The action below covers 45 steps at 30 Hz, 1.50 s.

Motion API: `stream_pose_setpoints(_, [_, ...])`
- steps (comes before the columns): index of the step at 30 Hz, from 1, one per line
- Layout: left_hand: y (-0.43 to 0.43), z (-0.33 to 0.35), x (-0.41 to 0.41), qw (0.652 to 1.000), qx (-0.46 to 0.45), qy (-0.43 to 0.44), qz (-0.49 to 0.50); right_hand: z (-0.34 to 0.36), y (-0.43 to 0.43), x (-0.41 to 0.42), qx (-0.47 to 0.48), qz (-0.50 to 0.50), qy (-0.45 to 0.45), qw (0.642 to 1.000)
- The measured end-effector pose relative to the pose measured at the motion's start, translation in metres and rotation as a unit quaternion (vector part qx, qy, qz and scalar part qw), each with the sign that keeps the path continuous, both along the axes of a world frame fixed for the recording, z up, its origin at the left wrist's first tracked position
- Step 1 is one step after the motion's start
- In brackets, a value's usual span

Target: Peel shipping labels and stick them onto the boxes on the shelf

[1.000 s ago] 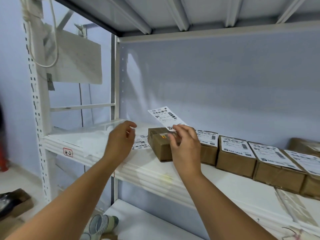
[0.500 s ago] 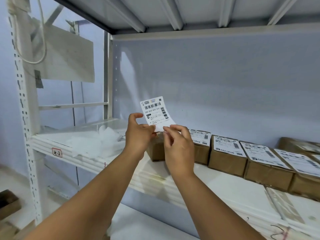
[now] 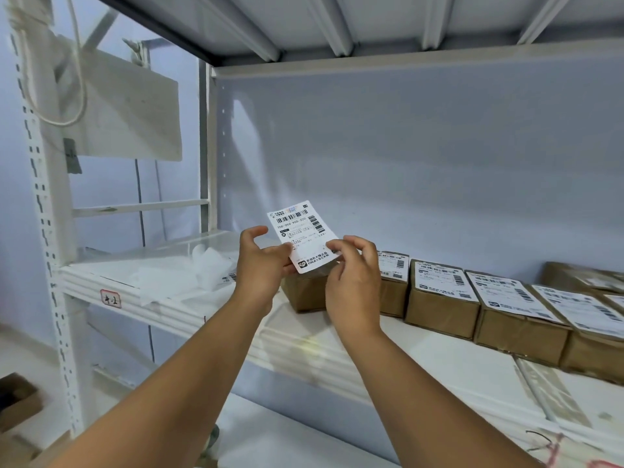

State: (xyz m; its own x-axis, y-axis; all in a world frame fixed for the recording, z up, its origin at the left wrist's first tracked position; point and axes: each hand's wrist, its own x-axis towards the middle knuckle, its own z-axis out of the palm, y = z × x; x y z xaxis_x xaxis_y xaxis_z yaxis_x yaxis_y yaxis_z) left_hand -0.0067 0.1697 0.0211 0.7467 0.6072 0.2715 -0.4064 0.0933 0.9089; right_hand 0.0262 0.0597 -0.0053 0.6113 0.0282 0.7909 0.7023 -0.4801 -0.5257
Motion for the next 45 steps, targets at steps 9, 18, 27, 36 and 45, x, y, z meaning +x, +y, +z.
stream_pose_setpoints(9, [0.011, 0.004, 0.013, 0.992, 0.099, 0.060, 0.059, 0.025, -0.015, 0.033, -0.143, 0.044, -0.109, 0.983])
stream_pose_setpoints(18, [-0.004, -0.004, 0.011, 0.969, 0.204, 0.067, 0.125, 0.008, -0.025, 0.038, -0.123, 0.033, -0.093, 0.988])
stream_pose_setpoints(27, [-0.004, -0.014, 0.017, 0.963, 0.214, 0.067, 0.148, 0.005, -0.025, 0.038, -0.128, 0.058, -0.071, 0.987])
stream_pose_setpoints(36, [-0.007, -0.016, 0.016, 0.946, 0.277, 0.059, 0.161, 0.006, -0.024, 0.037, -0.163, 0.059, -0.077, 0.982])
stream_pose_setpoints(45, [-0.006, -0.014, 0.017, 0.935, 0.305, 0.073, 0.165, 0.006, -0.027, 0.037, -0.172, 0.062, -0.044, 0.982])
